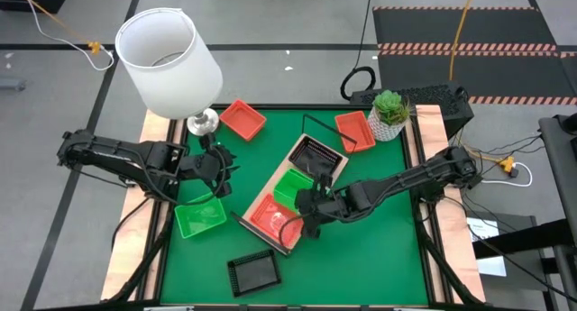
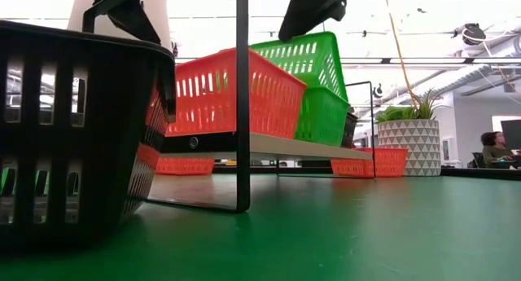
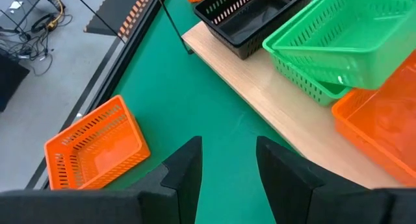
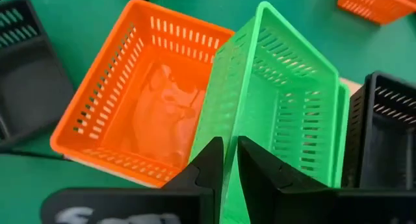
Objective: Stack baskets on shelf by color
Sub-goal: Stack the right green bin into the green bin on the shelf
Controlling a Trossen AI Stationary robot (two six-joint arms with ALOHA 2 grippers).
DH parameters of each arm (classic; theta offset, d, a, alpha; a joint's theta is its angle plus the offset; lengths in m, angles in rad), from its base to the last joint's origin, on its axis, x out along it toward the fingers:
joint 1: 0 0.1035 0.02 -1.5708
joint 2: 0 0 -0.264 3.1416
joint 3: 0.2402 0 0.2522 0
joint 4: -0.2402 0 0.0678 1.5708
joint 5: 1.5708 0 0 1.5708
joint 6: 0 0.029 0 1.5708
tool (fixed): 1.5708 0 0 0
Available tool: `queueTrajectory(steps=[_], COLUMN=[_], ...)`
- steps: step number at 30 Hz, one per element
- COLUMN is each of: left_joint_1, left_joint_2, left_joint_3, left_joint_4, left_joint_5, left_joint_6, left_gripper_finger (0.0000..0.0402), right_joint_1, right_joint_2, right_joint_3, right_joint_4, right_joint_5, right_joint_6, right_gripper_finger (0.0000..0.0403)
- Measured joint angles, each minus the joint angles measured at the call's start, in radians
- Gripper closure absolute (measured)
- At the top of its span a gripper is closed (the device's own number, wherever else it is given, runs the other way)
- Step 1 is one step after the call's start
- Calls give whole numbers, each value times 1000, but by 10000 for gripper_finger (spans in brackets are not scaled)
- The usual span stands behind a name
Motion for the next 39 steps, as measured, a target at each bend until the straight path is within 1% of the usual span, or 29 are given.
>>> queueTrajectory(steps=[4, 8, 14, 24, 26, 31, 36, 39], left_joint_1=[-1, -15, -29, -29, -29, -29, -29, -29], left_joint_2=[1, 5, 8, 10, 10, 10, 11, 11], left_joint_3=[0, 0, 0, 0, 0, 0, 0, 0], left_joint_4=[-1, -3, -3, -3, -3, -3, -3, -3], left_joint_5=[0, 1, 1, 1, 1, 1, 1, 1], left_joint_6=[-27, -46, -41, -26, -22, -15, -16, -22], left_gripper_finger=[254, 254, 254, 254, 254, 254, 254, 254], right_joint_1=[25, 47, 55, 55, 54, 54, 54, 52], right_joint_2=[-18, -32, -35, -35, -35, -35, -35, -35], right_joint_3=[0, 0, 0, 0, 0, 0, -52, -91], right_joint_4=[-8, -24, -93, -86, -85, -85, -60, -41], right_joint_5=[42, 40, 39, 29, 3, -21, -21, -20], right_joint_6=[-59, -101, -68, -23, -6, 39, 76, 84], right_gripper_finger=[344, 322, 304, 303, 303, 303, 305, 321])
